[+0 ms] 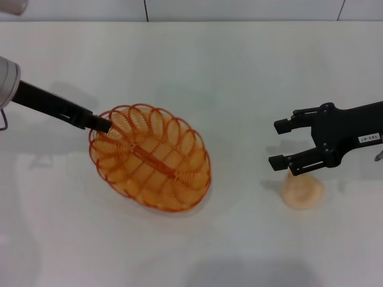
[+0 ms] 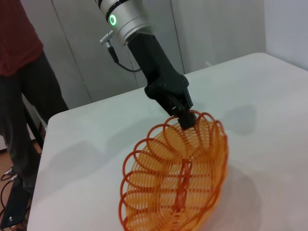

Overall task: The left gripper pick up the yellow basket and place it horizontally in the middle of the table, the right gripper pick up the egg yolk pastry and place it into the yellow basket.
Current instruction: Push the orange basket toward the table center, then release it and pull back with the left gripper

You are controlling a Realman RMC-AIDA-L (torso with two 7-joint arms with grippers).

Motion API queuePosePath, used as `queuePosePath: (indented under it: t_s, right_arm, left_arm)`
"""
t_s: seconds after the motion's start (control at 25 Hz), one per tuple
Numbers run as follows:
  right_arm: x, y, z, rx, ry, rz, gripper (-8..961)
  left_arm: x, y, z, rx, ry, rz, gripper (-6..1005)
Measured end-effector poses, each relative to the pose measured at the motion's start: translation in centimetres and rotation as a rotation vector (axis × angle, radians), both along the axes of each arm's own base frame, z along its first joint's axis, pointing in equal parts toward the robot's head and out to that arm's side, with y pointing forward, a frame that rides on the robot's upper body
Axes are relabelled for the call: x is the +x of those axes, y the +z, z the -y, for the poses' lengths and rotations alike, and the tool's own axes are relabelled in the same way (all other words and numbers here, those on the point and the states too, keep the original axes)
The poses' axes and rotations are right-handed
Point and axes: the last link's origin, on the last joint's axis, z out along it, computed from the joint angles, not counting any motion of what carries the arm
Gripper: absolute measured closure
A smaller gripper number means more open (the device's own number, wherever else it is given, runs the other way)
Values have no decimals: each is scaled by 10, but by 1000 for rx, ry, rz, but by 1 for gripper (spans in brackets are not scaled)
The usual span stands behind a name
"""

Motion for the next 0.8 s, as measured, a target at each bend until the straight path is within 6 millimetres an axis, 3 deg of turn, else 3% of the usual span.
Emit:
queuePosePath:
  t_s: [0.36, 0.8]
  right_arm:
    - [-1, -1, 1, -11, 7, 2, 191]
    - [-2, -2, 4, -33, 13, -2, 195]
  left_arm:
    - [3, 8, 3, 38, 212, 133, 928]
    - [4, -2, 7, 24, 373, 147, 928]
